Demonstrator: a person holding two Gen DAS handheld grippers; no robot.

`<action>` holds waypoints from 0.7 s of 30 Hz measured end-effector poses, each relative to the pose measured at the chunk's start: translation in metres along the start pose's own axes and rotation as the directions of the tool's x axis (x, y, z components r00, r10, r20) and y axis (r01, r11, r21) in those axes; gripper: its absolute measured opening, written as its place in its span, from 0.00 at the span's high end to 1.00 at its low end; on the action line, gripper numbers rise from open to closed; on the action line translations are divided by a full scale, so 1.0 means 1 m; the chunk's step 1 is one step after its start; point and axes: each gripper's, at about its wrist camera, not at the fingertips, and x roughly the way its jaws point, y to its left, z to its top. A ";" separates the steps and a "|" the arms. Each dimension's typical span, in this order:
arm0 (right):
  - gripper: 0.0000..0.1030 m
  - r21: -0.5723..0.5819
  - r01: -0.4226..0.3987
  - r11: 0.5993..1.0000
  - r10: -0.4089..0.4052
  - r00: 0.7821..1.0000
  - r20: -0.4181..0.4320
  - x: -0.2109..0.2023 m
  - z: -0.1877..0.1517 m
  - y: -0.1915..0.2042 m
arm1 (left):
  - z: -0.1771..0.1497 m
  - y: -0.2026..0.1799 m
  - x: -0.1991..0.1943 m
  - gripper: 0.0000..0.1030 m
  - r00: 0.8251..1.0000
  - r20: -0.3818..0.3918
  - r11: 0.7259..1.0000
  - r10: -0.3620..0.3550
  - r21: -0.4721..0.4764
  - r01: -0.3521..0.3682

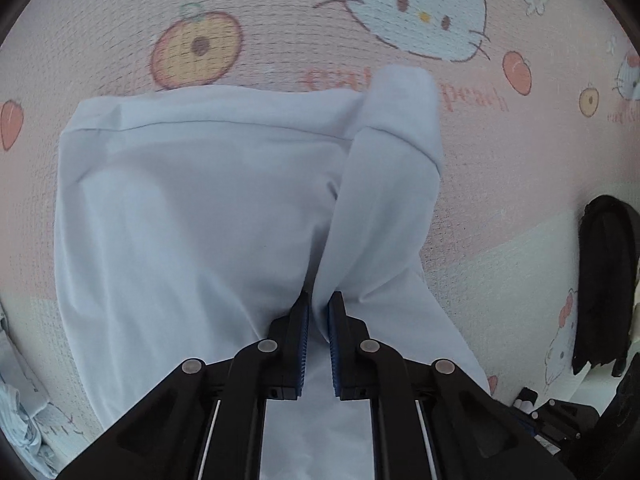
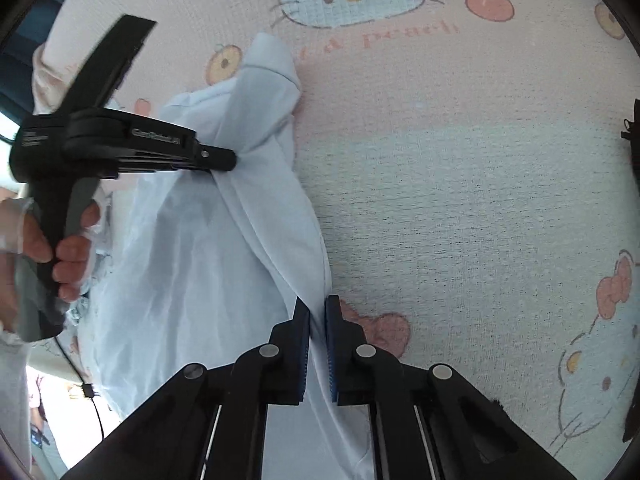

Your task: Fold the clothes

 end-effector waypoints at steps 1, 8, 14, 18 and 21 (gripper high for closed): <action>0.95 -0.012 -0.008 1.000 0.008 1.000 -0.001 -0.001 -0.001 0.001 | -0.003 0.000 0.000 0.92 1.000 0.000 1.000 -0.004 -0.008 0.004; 0.95 -0.072 -0.015 0.997 0.007 0.994 -0.112 0.018 -0.027 0.003 | -0.030 0.005 0.012 0.92 0.999 -0.020 0.998 -0.031 -0.055 0.029; 0.95 -0.069 -0.018 0.997 0.010 0.993 -0.118 0.013 -0.027 -0.007 | -0.047 0.033 0.013 0.90 0.948 -0.004 0.916 -0.319 -0.258 0.307; 0.95 -0.066 -0.021 0.998 0.013 0.992 -0.122 0.009 -0.027 -0.014 | -0.041 0.032 -0.003 0.21 0.915 0.056 0.872 -0.400 -0.284 0.398; 0.95 -0.064 -0.023 0.998 0.015 0.992 -0.124 0.006 -0.026 -0.020 | -0.011 0.010 -0.017 0.12 0.932 0.111 0.897 -0.344 -0.253 0.362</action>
